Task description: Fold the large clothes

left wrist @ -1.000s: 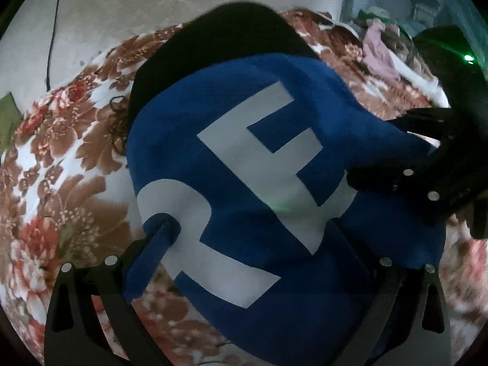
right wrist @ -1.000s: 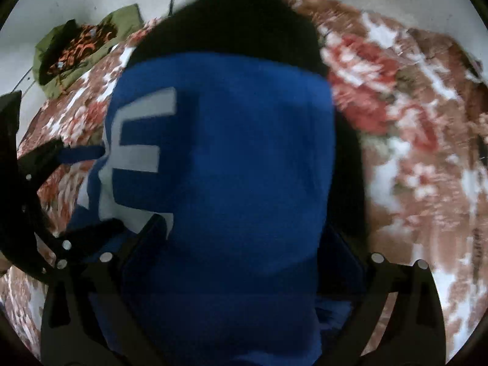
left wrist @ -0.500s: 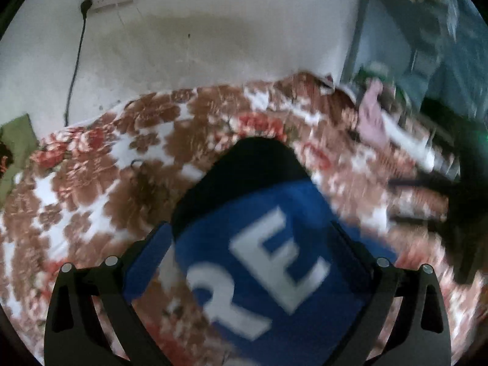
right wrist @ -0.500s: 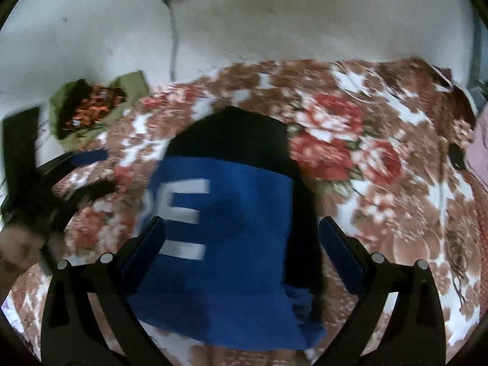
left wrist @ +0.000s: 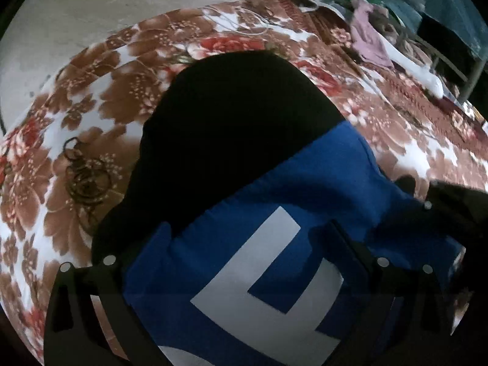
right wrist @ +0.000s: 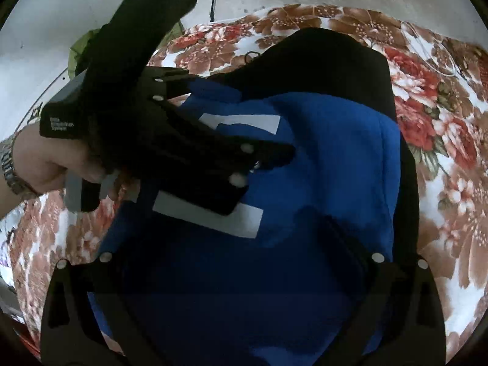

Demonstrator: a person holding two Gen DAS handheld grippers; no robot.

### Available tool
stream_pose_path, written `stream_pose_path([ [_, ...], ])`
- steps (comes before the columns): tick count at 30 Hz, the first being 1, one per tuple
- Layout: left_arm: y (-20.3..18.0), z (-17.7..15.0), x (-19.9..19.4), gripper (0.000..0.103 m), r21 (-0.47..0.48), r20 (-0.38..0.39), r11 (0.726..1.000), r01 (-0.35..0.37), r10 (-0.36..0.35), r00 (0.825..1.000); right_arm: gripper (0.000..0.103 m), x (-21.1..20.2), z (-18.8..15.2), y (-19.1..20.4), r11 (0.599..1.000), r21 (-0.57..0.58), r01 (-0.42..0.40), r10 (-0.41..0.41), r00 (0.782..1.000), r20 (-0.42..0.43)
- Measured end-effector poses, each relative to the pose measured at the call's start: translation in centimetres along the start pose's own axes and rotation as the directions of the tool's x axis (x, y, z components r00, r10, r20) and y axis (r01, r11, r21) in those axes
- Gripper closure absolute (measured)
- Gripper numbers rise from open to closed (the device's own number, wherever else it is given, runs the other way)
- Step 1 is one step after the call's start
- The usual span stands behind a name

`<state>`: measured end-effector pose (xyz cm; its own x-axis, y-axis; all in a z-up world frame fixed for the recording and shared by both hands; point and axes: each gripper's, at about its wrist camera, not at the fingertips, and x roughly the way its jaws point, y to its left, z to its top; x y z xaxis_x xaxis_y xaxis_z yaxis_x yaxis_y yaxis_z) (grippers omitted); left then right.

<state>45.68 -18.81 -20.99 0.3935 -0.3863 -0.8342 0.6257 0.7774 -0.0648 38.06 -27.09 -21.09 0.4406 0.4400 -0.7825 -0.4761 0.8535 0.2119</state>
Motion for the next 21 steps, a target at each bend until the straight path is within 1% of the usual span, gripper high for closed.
stream_pose_path([
  [1, 0.2, -0.1, 0.1, 0.005, 0.0, 0.001, 1.0, 0.015, -0.015, 1.0, 0.006, 0.0, -0.2, 0.0, 1.0, -0.006, 0.001, -0.001, 1.0, 0.003],
  [3, 0.2, -0.4, 0.2, 0.006, 0.021, 0.005, 1.0, 0.018, -0.018, 1.0, 0.006, 0.0, -0.7, 0.0, 1.0, -0.005, 0.004, -0.004, 1.0, 0.012],
  [6, -0.1, -0.8, 0.3, 0.005, 0.034, 0.018, 0.999, -0.001, 0.001, 1.0, 0.006, 0.1, -0.9, 0.2, 1.0, -0.01, 0.019, -0.019, 1.0, 0.003],
  [8, -0.5, -0.6, 0.1, 0.004, 0.038, 0.022, 0.999, -0.032, 0.032, 0.999, 0.005, 0.1, -0.8, 0.3, 1.0, 0.001, 0.022, -0.022, 1.0, 0.001],
  [10, -1.6, 0.0, -1.9, 0.006, 0.053, 0.076, 0.992, -0.119, 0.114, 0.991, 0.005, -0.6, -0.3, 0.2, 0.999, 0.031, 0.015, -0.015, 1.0, 0.007],
  [11, -1.9, 0.2, -3.0, 0.006, 0.041, 0.098, 0.991, -0.129, 0.124, 0.987, 0.005, -1.4, 0.0, 0.3, 0.999, 0.046, 0.017, -0.017, 1.0, 0.013],
  [12, -2.0, 0.4, -4.9, 0.006, 0.007, 0.133, 0.99, -0.142, 0.14, 0.981, 0.005, -2.2, 0.1, 0.3, 0.998, 0.055, 0.019, -0.02, 0.999, 0.025],
  [13, -2.0, 0.6, -6.0, 0.006, -0.019, 0.147, 0.987, -0.158, 0.159, 0.976, 0.005, -3.4, 0.1, 0.4, 0.998, 0.064, 0.021, -0.024, 0.999, 0.04],
  [14, -2.0, 0.6, -7.8, 0.006, -0.058, 0.15, 0.982, -0.182, 0.188, 0.971, 0.005, -4.1, 0.0, 0.3, 0.997, 0.073, 0.023, -0.026, 0.999, 0.045],
  [16, -2.1, 0.5, -10.0, 0.005, -0.094, 0.151, 0.972, -0.215, 0.227, 0.962, 0.005, -6.1, -0.2, 0.1, 0.994, 0.103, 0.031, -0.036, 0.998, 0.054],
  [17, -2.2, 0.2, -11.4, 0.005, -0.121, 0.156, 0.966, -0.227, 0.245, 0.957, 0.005, -7.2, -0.5, -0.1, 0.992, 0.117, 0.047, -0.055, 0.997, 0.06],
  [19, -2.5, -0.4, -13.2, 0.005, -0.155, 0.156, 0.959, -0.237, 0.261, 0.953, 0.005, -8.5, -0.7, -0.4, 0.989, 0.128, 0.079, -0.087, 0.994, 0.062],
  [21, -3.2, -1.1, -14.6, 0.005, -0.168, 0.157, 0.954, -0.248, 0.274, 0.949, 0.005, -9.6, -1.0, -0.7, 0.984, 0.137, 0.113, -0.121, 0.991, 0.05],
])
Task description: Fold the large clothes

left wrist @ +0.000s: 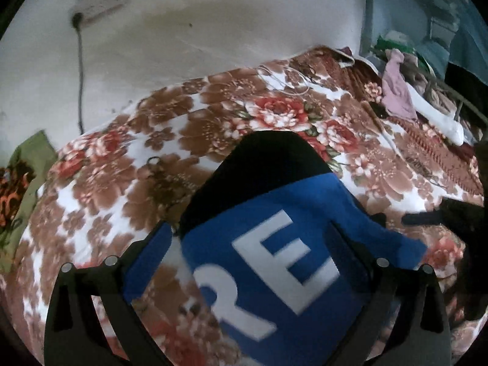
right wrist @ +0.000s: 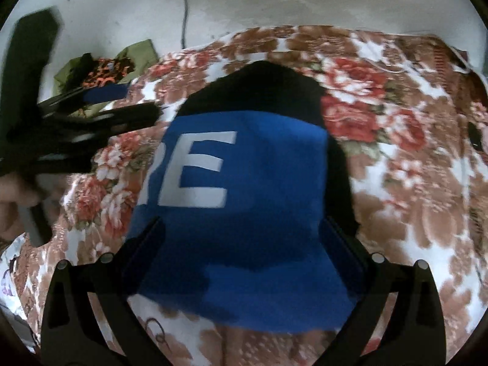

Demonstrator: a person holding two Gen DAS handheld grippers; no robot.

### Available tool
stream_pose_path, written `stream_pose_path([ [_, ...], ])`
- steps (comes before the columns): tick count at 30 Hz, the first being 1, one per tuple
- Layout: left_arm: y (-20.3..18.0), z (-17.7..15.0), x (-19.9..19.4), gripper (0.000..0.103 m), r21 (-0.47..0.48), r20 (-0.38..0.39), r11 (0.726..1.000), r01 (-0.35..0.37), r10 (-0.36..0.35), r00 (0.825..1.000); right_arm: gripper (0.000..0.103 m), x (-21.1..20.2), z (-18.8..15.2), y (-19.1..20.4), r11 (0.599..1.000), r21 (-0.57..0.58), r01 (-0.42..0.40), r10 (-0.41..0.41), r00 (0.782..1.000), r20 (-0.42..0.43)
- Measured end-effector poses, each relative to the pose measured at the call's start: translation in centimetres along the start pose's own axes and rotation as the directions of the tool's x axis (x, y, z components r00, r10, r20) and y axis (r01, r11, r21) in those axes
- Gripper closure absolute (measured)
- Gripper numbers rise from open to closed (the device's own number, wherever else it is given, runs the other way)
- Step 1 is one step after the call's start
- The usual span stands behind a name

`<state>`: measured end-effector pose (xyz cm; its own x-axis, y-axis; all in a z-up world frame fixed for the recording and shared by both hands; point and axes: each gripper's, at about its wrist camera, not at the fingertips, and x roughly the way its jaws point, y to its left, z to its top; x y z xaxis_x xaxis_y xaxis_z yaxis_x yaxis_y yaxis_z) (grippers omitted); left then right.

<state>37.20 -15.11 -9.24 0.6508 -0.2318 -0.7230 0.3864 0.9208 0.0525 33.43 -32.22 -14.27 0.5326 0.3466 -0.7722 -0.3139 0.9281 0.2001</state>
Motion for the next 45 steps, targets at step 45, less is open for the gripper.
stream_pose_path([
  [45, 5.2, -11.5, 6.8, 0.004, -0.47, -0.168, 0.853, 0.227, -0.339, 0.926, 0.005, 10.3, 1.9, -11.8, 0.982, 0.138, -0.126, 0.162, 0.941, -0.298],
])
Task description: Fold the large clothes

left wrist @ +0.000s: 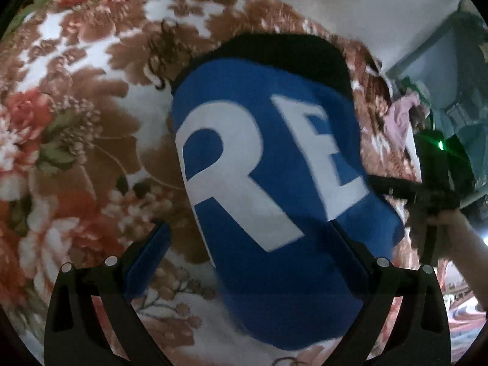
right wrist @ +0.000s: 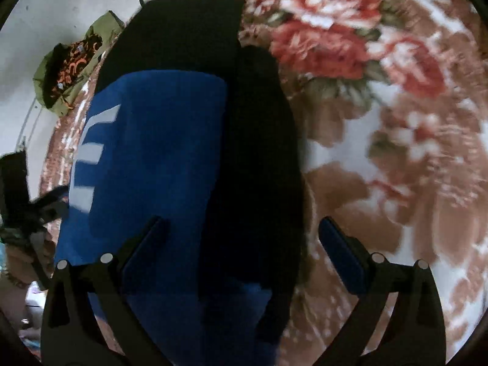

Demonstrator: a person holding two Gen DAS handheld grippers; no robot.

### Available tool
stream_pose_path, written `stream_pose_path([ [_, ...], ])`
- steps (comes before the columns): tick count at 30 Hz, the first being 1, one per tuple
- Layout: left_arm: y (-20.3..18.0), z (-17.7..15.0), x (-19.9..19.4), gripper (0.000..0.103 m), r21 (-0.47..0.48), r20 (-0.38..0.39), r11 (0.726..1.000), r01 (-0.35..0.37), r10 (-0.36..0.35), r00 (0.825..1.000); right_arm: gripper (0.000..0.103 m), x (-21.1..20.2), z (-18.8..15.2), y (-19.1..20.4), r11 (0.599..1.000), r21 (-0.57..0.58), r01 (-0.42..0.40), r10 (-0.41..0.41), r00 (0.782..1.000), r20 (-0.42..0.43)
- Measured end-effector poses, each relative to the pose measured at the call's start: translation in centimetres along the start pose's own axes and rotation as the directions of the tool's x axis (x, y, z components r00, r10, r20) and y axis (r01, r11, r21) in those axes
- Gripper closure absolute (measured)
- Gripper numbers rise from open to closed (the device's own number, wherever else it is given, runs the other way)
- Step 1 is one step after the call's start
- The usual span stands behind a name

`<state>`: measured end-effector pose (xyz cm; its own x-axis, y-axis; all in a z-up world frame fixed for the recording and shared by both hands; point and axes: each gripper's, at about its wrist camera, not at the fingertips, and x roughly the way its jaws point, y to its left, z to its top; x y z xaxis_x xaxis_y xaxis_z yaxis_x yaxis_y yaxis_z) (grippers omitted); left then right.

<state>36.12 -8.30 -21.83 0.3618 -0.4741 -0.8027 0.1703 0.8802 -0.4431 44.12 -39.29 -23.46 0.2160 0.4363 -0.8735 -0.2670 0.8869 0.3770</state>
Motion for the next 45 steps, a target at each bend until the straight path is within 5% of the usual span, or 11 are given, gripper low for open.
stream_pose_path([
  [7, 0.4, 0.5, 2.1, 0.004, -0.013, -0.015, 0.984, 0.177, -0.177, 0.984, 0.005, 3.3, 1.5, -0.2, 0.991, 0.018, -0.134, 0.135, 0.989, -0.053],
  [14, 0.1, 0.7, 3.7, 0.004, 0.019, 0.0, 0.967, 0.253, -0.253, 0.967, 0.004, 3.5, 2.3, 2.5, 0.966, -0.082, -0.244, 0.234, 0.966, -0.112],
  [19, 0.1, 0.1, 2.6, 0.022, -0.01, 0.0, 0.957, 0.289, -0.289, 0.957, 0.004, 5.3, 2.8, 1.9, 0.949, -0.049, -0.31, 0.301, 0.943, -0.144],
  [22, 0.7, -0.1, 3.6, 0.02, -0.05, -0.033, 0.952, 0.303, -0.305, 0.952, 0.004, 6.9, 3.4, 1.0, 0.931, 0.002, -0.364, 0.359, 0.918, -0.168],
  [25, 2.1, -0.5, 5.9, 0.01, -0.166, -0.056, 0.922, 0.35, -0.363, 0.93, 0.003, 7.6, 3.7, 1.1, 0.933, 0.003, -0.359, 0.354, 0.92, -0.167],
  [27, 1.7, -0.6, 6.3, 0.01, -0.168, -0.04, 0.921, 0.352, -0.363, 0.931, 0.004, 7.8, 3.7, 0.9, 0.928, 0.014, -0.373, 0.37, 0.914, -0.165],
  [29, 0.9, -0.5, 5.6, 0.027, -0.149, -0.024, 0.925, 0.348, -0.355, 0.934, 0.03, 7.5, 3.8, 0.8, 0.916, 0.032, -0.4, 0.4, 0.902, -0.164],
  [31, 0.2, -0.5, 4.7, 0.044, -0.135, -0.02, 0.931, 0.339, -0.344, 0.939, 0.043, 6.7, 3.8, 0.7, 0.909, 0.04, -0.414, 0.415, 0.899, -0.14],
  [35, -0.1, -0.3, 4.4, 0.055, -0.169, -0.004, 0.916, 0.364, -0.37, 0.929, 0.068, 5.6, 3.6, 0.8, 0.912, 0.051, -0.406, 0.409, 0.907, -0.097],
  [45, -2.7, -0.2, -1.6, 0.065, -0.068, 0.058, 0.918, 0.39, -0.387, 0.92, 0.075, 1.7, 3.8, 4.6, 0.882, -0.018, -0.471, 0.47, 0.881, -0.048],
])
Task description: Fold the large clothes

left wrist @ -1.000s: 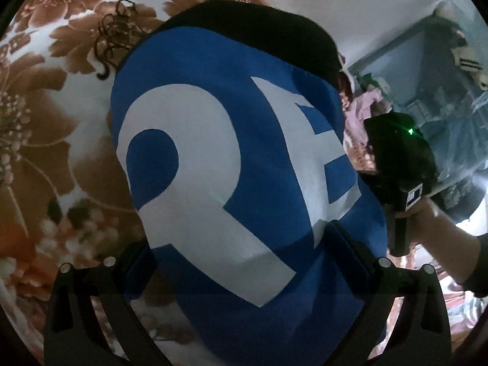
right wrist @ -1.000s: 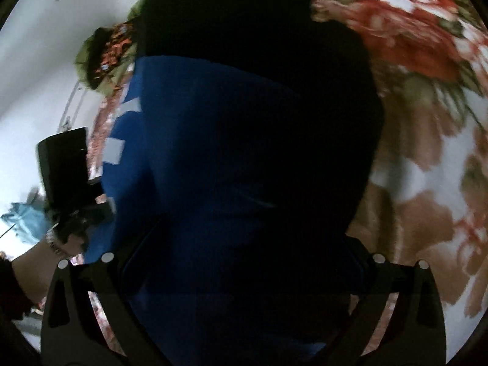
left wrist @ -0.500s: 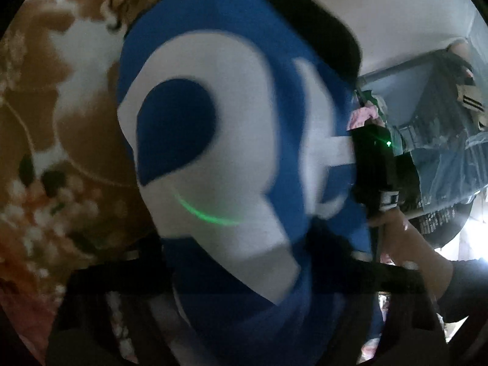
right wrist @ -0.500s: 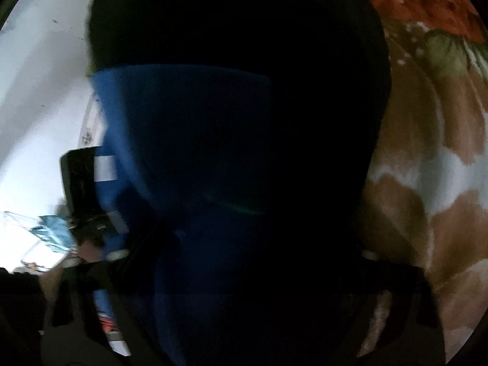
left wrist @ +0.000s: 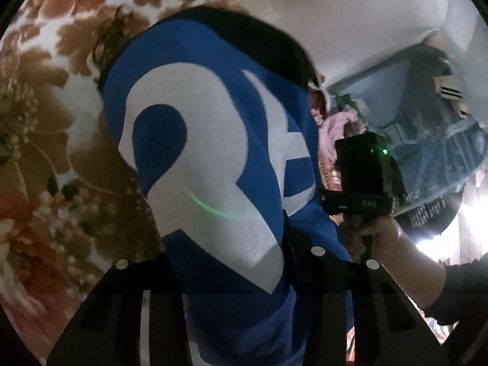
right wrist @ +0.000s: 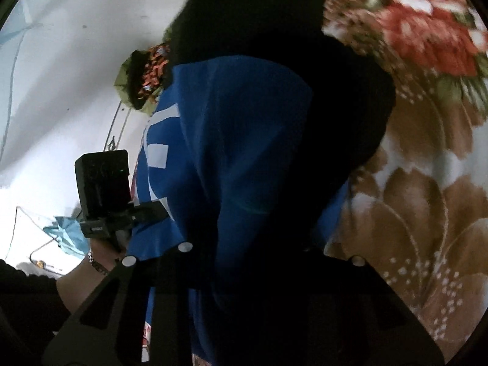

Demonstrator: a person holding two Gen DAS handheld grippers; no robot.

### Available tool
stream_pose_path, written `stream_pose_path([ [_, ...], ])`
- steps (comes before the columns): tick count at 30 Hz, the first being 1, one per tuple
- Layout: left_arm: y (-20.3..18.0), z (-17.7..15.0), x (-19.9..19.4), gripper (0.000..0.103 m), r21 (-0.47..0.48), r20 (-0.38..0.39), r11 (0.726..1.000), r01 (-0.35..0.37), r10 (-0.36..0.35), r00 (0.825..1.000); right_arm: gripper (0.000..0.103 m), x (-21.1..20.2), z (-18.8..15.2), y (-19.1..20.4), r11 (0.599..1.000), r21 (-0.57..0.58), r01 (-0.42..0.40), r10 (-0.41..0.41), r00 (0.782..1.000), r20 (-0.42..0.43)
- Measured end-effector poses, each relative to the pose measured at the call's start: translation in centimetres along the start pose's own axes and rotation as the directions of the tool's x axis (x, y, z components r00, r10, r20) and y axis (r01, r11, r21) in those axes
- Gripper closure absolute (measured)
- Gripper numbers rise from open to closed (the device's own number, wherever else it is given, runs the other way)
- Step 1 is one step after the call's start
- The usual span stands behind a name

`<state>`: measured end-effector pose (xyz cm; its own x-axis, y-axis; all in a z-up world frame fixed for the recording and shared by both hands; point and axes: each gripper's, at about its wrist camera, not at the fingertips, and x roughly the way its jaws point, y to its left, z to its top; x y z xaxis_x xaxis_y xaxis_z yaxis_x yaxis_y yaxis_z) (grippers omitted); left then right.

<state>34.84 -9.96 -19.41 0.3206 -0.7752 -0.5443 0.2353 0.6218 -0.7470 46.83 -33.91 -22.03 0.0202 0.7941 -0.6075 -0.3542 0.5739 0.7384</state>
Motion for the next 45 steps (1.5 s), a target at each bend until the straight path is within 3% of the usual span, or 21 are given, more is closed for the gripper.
stream_pose_path([
  [7, -2.1, -1.4, -5.1, 0.065, 0.038, 0.029, 0.999, -0.023, 0.022, 0.999, 0.075, -0.5, -0.7, 3.7, 0.999, -0.019, -0.039, 0.039, 0.999, 0.011],
  [12, -4.2, -2.0, -7.7, 0.065, 0.068, 0.021, 0.997, -0.033, 0.031, 0.999, 0.075, -1.7, -3.4, 6.8, 0.998, -0.033, -0.044, 0.045, 0.999, 0.026],
  [17, -8.9, -3.2, -8.3, 0.065, 0.1, 0.002, 0.995, -0.006, 0.005, 1.0, 0.075, -7.6, -7.8, 8.4, 1.0, -0.006, -0.023, 0.024, 0.995, 0.101],
  [21, -15.1, -4.8, -5.0, 0.065, 0.16, -0.062, 0.986, 0.057, -0.048, 0.997, 0.075, -14.2, -12.5, 7.7, 0.999, 0.036, 0.009, -0.015, 0.987, 0.163],
  [25, -20.2, -7.1, 0.4, 0.065, 0.199, -0.127, 0.972, 0.122, -0.098, 0.987, 0.075, -21.2, -17.6, 4.6, 0.995, 0.089, 0.048, -0.066, 0.975, 0.212],
  [30, -26.5, -10.8, 10.2, 0.065, 0.216, -0.21, 0.951, 0.221, -0.175, 0.962, 0.075, -30.1, -24.5, -1.5, 0.979, 0.177, 0.097, -0.142, 0.955, 0.261],
  [35, -32.1, -15.1, 20.2, 0.066, 0.219, -0.306, 0.926, 0.309, -0.235, 0.923, 0.075, -38.2, -31.2, -8.2, 0.951, 0.269, 0.152, -0.228, 0.933, 0.278],
  [39, -35.3, -17.1, 26.2, 0.065, 0.23, -0.365, 0.911, 0.343, -0.246, 0.898, 0.075, -42.5, -34.9, -12.1, 0.932, 0.32, 0.173, -0.27, 0.918, 0.292],
  [45, -38.6, -18.2, 31.9, 0.066, 0.259, -0.408, 0.893, 0.368, -0.244, 0.88, 0.075, -46.7, -39.0, -16.1, 0.914, 0.362, 0.18, -0.305, 0.896, 0.324],
])
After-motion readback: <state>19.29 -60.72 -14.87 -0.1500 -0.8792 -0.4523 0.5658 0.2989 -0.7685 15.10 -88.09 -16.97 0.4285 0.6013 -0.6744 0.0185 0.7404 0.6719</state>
